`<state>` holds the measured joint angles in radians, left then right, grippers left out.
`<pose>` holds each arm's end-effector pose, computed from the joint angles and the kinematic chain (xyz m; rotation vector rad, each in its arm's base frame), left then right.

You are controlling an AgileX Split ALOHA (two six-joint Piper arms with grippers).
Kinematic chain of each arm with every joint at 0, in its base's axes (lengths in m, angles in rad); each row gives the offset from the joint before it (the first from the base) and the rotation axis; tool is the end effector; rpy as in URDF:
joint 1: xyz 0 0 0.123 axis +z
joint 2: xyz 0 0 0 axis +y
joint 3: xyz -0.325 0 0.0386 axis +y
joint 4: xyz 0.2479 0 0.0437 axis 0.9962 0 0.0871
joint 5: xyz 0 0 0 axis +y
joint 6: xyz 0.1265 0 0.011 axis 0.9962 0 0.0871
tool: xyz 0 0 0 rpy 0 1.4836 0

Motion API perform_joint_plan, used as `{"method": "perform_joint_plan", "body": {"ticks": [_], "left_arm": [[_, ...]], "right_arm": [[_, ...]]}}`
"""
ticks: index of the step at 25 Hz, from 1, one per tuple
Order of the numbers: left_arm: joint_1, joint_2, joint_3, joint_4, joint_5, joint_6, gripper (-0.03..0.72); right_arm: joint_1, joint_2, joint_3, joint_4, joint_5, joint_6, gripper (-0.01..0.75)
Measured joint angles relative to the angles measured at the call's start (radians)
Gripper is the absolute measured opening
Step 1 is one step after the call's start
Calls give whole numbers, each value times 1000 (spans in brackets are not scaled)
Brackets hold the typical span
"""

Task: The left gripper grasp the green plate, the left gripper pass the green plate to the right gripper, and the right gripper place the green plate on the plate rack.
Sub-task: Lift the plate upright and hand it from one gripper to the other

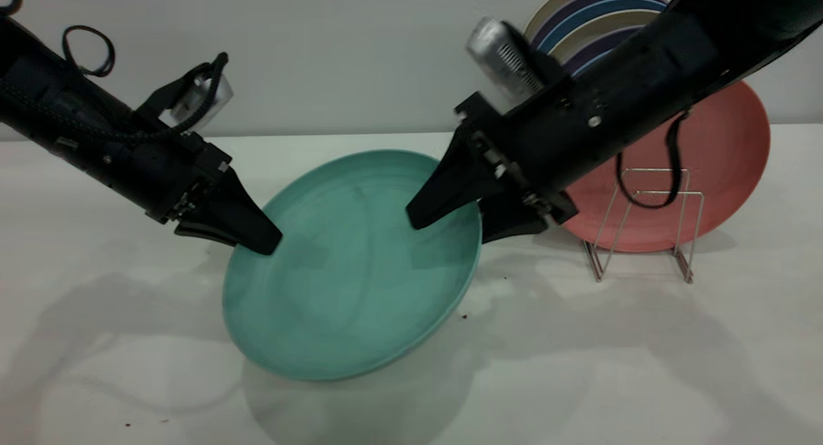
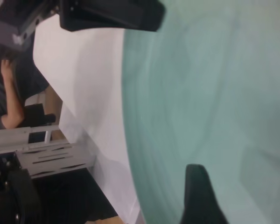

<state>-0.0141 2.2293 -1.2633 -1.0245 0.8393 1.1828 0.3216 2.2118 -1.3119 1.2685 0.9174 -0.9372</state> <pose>0.4214 -0.0867 0.0807 0.5734 2.6593 -0.9239 0.3916 0.2320 0.1167 -0.4571 2.6517 1.3193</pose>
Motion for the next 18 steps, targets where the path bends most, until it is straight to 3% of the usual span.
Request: {"method": "perform_joint_plan", "body": {"ticks": [2, 6, 11, 14, 18], "left_arm": [[-8, 0, 0, 0, -1, 11, 20], [-10, 0, 0, 0, -9, 23, 23], [-10, -2, 0, -14, -17, 24, 70], [-10, -3, 0, -35, -6, 24, 203], [-10, -7, 0, -52, 16, 24, 489]], "right_arm": [[8, 2, 0, 5, -20, 0, 404], [7, 2, 0, 5, -30, 0, 167], [6, 9, 0, -1, -45, -5, 134], [6, 9, 0, 0, -45, -21, 117], [6, 9, 0, 0, -44, -68, 97]]}}
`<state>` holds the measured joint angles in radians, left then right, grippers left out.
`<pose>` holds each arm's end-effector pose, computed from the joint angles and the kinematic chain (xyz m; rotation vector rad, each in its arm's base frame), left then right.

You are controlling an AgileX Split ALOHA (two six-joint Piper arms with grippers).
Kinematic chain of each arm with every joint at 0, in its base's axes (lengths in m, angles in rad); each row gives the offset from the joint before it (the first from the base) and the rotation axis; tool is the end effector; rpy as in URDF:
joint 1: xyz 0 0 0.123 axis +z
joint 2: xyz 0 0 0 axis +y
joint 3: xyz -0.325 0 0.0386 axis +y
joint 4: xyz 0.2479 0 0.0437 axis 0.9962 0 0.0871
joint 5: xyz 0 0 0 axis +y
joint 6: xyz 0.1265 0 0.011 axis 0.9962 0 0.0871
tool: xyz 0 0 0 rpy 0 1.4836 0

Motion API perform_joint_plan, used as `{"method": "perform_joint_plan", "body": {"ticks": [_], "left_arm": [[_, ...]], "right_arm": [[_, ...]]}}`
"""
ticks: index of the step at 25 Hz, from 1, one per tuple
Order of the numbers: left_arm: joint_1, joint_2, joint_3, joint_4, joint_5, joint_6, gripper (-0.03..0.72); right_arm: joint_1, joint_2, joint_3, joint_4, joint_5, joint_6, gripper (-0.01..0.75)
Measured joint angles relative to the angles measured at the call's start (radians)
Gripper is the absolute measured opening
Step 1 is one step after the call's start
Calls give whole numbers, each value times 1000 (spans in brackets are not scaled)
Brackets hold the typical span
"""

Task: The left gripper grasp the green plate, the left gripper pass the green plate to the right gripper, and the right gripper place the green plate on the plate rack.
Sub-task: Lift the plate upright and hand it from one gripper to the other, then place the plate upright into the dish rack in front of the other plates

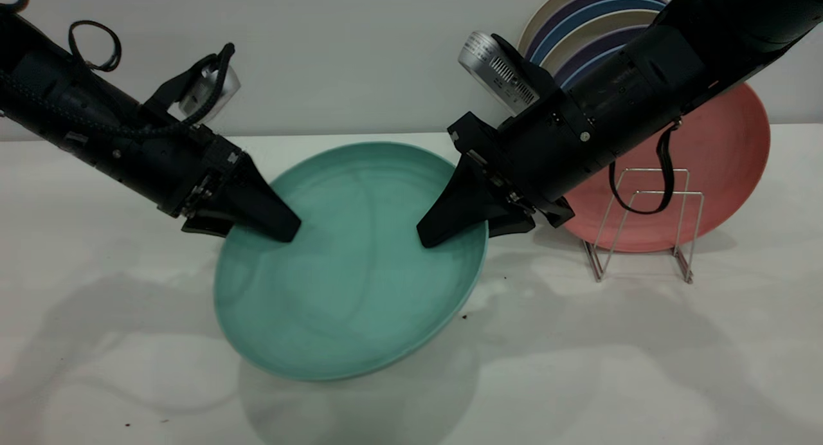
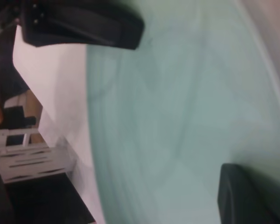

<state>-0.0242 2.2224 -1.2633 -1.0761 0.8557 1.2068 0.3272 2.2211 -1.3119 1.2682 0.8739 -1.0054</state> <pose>0.4224 -0.0947 0.0871 0.5649 2.6221 -0.9679 0.3948 0.2322 0.1101 -0.5225 2.6207 1.2506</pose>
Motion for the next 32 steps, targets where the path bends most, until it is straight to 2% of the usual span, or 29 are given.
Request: {"method": "perform_joint_plan", "body": {"ticks": [2, 3, 6, 10, 15, 22, 25, 29, 32], "left_arm": [[0, -11, 0, -11, 17, 0, 618], [0, -20, 0, -17, 20, 0, 657], [0, -58, 0, -19, 20, 0, 716], [0, -133, 0, -19, 25, -1, 695], [0, -255, 0, -19, 48, -1, 626], [0, -391, 1, 28, 42, 0, 577], [0, -407, 2, 35, 42, -1, 577], [0, -407, 3, 52, 42, -1, 577], [0, -407, 3, 57, 42, -1, 576]], "right_arm": [[-1, 0, 0, 5, 11, -21, 90], [-6, 0, 0, 5, 22, -36, 90], [-27, -10, 0, -9, 32, -84, 90], [-62, -52, 0, -67, 8, -137, 90], [-99, -137, 0, -197, -25, -198, 90], [-107, -383, 1, -424, 16, -491, 90], [-107, -497, 1, -535, -53, -593, 90], [-109, -587, 1, -678, -193, -621, 90], [-135, -595, 3, -735, -202, -620, 90]]}}
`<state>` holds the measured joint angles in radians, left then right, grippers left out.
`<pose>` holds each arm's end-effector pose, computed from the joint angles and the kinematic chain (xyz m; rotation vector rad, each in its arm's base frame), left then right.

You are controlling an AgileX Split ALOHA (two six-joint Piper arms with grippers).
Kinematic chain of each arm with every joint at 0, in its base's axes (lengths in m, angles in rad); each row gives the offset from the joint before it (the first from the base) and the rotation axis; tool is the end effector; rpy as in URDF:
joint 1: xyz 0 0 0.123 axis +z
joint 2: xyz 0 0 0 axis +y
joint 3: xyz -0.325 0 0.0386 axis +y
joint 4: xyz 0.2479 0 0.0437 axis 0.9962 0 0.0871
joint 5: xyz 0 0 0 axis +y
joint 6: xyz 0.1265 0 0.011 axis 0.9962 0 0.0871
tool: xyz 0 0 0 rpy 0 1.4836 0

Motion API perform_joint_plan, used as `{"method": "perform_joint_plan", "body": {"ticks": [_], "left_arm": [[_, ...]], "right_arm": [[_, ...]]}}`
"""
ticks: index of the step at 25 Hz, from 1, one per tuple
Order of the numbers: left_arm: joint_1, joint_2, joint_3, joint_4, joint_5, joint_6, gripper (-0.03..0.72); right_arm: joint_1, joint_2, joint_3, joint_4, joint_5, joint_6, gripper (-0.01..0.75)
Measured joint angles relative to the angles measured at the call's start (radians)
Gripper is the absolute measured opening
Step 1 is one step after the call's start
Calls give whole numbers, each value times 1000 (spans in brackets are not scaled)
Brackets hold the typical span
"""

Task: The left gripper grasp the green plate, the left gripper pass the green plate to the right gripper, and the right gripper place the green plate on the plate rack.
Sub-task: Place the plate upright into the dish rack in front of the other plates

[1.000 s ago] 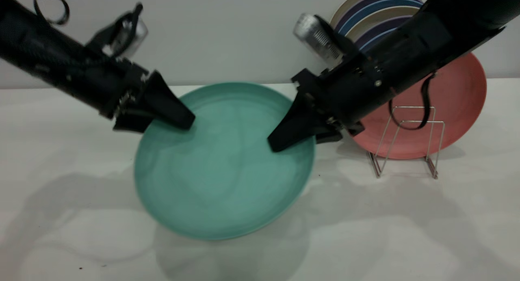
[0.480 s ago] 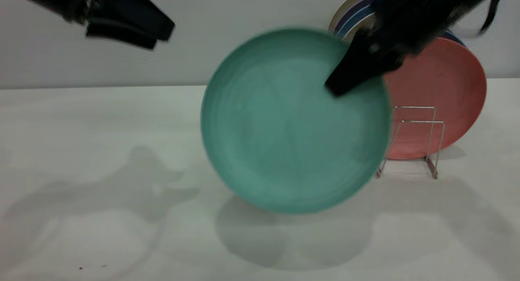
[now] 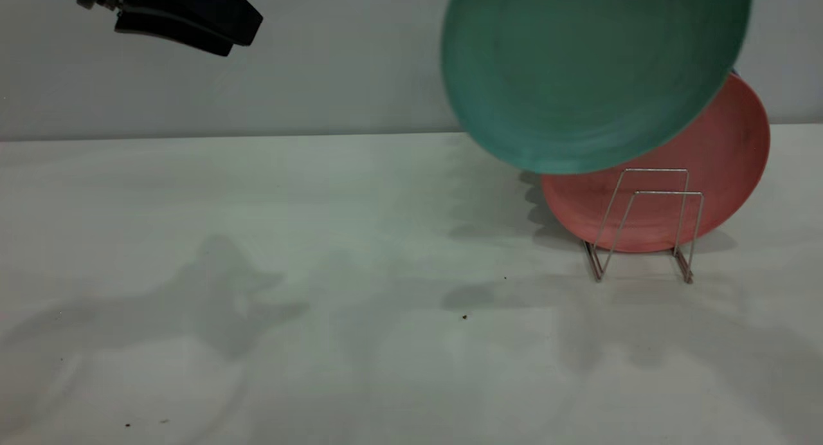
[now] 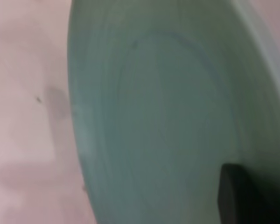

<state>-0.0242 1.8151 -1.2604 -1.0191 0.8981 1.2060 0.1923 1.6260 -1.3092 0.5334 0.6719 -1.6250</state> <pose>0.3948 -0.0942 0.2535 0.7582 2.2824 -0.7718 0.3721 0.1134 0.3208 -1.6097 1.7101 -0.1021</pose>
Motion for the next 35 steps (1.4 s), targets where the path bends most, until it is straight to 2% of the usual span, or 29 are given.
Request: {"method": "perform_joint_plan", "body": {"ticks": [4, 9, 18, 35], "left_arm": [[0, 0, 0, 2, 0, 0, 576], [0, 0, 0, 2, 1, 0, 576], [0, 0, 0, 2, 1, -1, 576], [0, 0, 0, 7, 2, -2, 576]], "right_arm": [[-80, 22, 1, -14, -26, 1, 90], [-163, 58, 1, 89, -63, -47, 90], [-172, 119, 1, 208, -79, -168, 91], [-172, 157, 1, 174, -72, -187, 91]]}}
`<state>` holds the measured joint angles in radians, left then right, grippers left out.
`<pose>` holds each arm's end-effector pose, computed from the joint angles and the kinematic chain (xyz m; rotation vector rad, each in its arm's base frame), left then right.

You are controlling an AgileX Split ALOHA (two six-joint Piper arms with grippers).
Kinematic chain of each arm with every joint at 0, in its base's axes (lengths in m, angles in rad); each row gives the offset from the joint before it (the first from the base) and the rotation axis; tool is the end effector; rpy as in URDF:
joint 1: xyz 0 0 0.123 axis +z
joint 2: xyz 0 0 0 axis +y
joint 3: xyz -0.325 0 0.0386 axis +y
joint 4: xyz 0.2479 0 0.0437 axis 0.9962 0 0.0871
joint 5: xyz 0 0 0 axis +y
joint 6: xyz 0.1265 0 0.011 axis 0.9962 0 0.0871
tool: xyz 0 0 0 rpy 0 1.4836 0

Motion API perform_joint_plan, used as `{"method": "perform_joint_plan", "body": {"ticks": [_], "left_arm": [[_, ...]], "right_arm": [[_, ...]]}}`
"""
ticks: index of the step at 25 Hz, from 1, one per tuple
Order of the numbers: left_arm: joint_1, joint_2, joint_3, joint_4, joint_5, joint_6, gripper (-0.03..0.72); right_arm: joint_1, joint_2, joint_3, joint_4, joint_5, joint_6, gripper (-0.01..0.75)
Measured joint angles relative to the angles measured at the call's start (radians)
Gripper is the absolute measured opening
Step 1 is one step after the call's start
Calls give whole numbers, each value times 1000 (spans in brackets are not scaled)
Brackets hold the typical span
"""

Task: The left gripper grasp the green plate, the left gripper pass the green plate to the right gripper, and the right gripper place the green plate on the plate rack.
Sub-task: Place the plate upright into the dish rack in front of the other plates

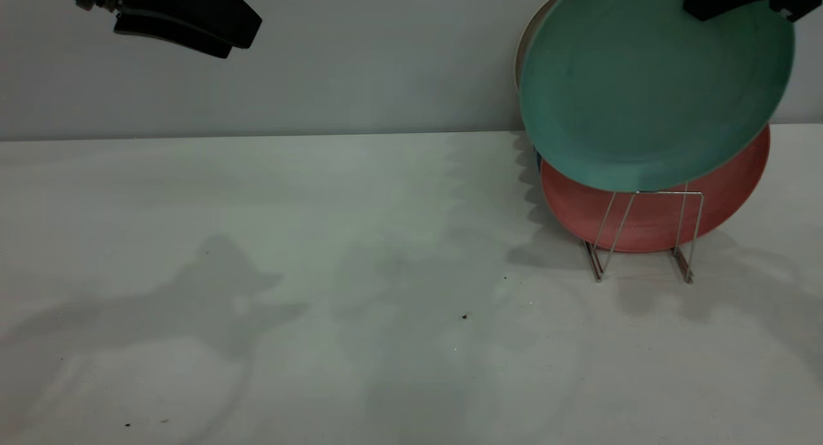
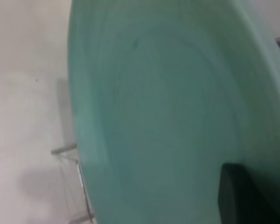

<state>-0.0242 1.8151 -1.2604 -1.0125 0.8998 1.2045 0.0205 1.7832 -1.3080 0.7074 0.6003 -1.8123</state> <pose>0.3943 -0.0939 0.2530 0.7639 2.2859 -0.7692 0.4219 0.0553 0.2679 -1.4833 1.8386 -0.1072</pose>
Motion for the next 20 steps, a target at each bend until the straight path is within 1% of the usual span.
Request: {"method": "perform_joint_plan", "body": {"ticks": [5, 16, 18, 20], "left_arm": [[0, 0, 0, 2, 0, 0, 576], [0, 0, 0, 6, 0, 0, 576], [0, 0, 0, 7, 0, 0, 576], [0, 0, 0, 7, 0, 0, 576]], "right_arm": [[0, 5, 0, -47, 2, 0, 92], [0, 34, -1, -55, 3, 68, 104], [0, 34, -1, -55, 7, 73, 124], [0, 36, -1, -55, 18, 81, 164]]}}
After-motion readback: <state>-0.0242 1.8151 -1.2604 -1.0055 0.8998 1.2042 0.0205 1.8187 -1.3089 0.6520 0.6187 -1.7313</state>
